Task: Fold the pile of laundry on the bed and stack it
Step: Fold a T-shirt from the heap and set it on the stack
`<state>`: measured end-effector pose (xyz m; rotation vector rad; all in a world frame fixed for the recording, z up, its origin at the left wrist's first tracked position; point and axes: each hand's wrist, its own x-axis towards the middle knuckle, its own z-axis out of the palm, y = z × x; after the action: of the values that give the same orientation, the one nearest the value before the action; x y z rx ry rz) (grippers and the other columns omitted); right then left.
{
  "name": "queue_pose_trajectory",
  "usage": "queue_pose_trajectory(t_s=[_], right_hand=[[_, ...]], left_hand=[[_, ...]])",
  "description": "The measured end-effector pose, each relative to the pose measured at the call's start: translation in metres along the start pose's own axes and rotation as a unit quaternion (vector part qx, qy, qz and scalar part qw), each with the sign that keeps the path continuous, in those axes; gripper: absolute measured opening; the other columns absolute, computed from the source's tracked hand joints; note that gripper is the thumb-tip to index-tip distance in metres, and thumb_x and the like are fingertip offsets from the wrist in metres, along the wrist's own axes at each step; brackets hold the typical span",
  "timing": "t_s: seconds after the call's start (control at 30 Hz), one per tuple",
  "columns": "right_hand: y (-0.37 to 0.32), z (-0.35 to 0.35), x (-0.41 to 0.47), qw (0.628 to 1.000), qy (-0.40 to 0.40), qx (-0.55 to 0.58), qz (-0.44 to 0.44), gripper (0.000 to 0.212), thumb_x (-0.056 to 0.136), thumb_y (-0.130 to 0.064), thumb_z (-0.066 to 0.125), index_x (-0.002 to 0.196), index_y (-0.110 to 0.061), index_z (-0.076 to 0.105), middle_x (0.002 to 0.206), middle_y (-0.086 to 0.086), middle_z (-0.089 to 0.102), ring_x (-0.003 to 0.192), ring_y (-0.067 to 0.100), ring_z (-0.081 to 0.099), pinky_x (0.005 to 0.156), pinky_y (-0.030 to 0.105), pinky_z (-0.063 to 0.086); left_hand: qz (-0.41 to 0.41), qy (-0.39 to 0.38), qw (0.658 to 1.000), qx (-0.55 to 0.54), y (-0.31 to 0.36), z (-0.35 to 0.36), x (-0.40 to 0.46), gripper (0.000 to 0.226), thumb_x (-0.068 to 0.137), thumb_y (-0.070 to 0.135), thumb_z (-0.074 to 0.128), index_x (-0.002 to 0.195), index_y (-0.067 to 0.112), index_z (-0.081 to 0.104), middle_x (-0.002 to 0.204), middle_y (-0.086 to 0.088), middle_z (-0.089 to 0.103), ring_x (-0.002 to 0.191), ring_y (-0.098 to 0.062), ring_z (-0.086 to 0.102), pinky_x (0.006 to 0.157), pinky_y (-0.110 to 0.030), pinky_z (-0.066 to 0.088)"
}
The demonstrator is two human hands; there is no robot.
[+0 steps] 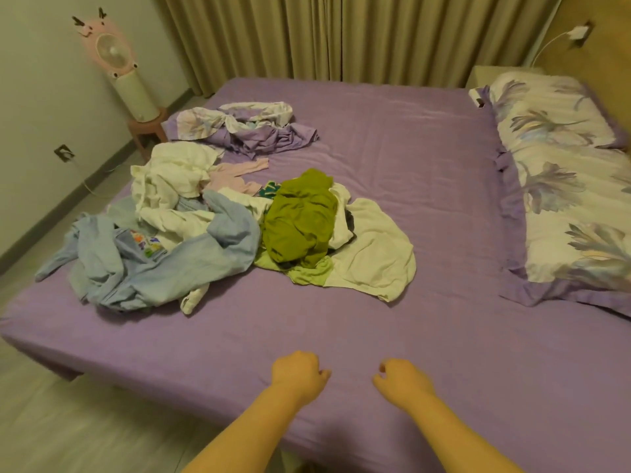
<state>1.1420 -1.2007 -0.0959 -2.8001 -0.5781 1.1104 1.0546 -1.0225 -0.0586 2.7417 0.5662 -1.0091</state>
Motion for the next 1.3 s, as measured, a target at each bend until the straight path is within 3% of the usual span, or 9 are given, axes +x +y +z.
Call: queue_pose_trajectory(t_s=[0.53, 0.83, 1.03, 1.3], right_hand=[[-0.009, -0.058, 0.071, 0.991, 0.06, 0.053, 0.111, 0.036, 0.096, -0.039, 0.042, 0.121, -0.019, 0.057, 0.124, 0.001, 0.059, 0.111, 0.023, 0.057, 0.084, 0.029, 0.046], [0.023, -0.087, 0.132, 0.996, 0.028, 0.048, 0.065, 0.039, 0.097, -0.041, 0.04, 0.125, -0.017, 0.054, 0.128, 0.003, 0.058, 0.114, 0.024, 0.055, 0.088, 0.031, 0.044], [0.039, -0.089, 0.175, 0.997, 0.026, 0.06, 0.044, 0.037, 0.096, -0.04, 0.042, 0.12, -0.017, 0.057, 0.121, 0.004, 0.061, 0.107, 0.025, 0.058, 0.082, 0.031, 0.046], [0.03, -0.079, 0.206, 0.996, 0.013, 0.066, 0.055, 0.032, 0.096, -0.038, 0.042, 0.111, -0.015, 0.057, 0.114, 0.006, 0.061, 0.101, 0.026, 0.059, 0.074, 0.029, 0.042]], left_hand=[[0.123, 0.016, 0.989, 0.079, 0.014, -0.087, 0.132, 0.045, 0.099, 0.048, 0.035, 0.114, 0.013, 0.058, 0.116, -0.008, 0.061, 0.106, -0.029, 0.059, 0.074, -0.03, 0.038], [0.081, 0.006, 0.995, 0.059, 0.055, -0.097, 0.18, 0.045, 0.099, 0.049, 0.034, 0.106, 0.013, 0.059, 0.109, -0.007, 0.063, 0.1, -0.026, 0.06, 0.071, -0.03, 0.039], [0.065, 0.031, 0.997, 0.027, 0.075, -0.094, 0.22, 0.043, 0.097, 0.051, 0.038, 0.101, 0.015, 0.06, 0.107, -0.005, 0.063, 0.097, -0.024, 0.06, 0.067, -0.028, 0.038], [0.075, 0.006, 0.997, 0.028, 0.065, -0.09, 0.262, 0.04, 0.097, 0.049, 0.037, 0.098, 0.015, 0.059, 0.107, -0.005, 0.063, 0.096, -0.026, 0.061, 0.067, -0.029, 0.04]])
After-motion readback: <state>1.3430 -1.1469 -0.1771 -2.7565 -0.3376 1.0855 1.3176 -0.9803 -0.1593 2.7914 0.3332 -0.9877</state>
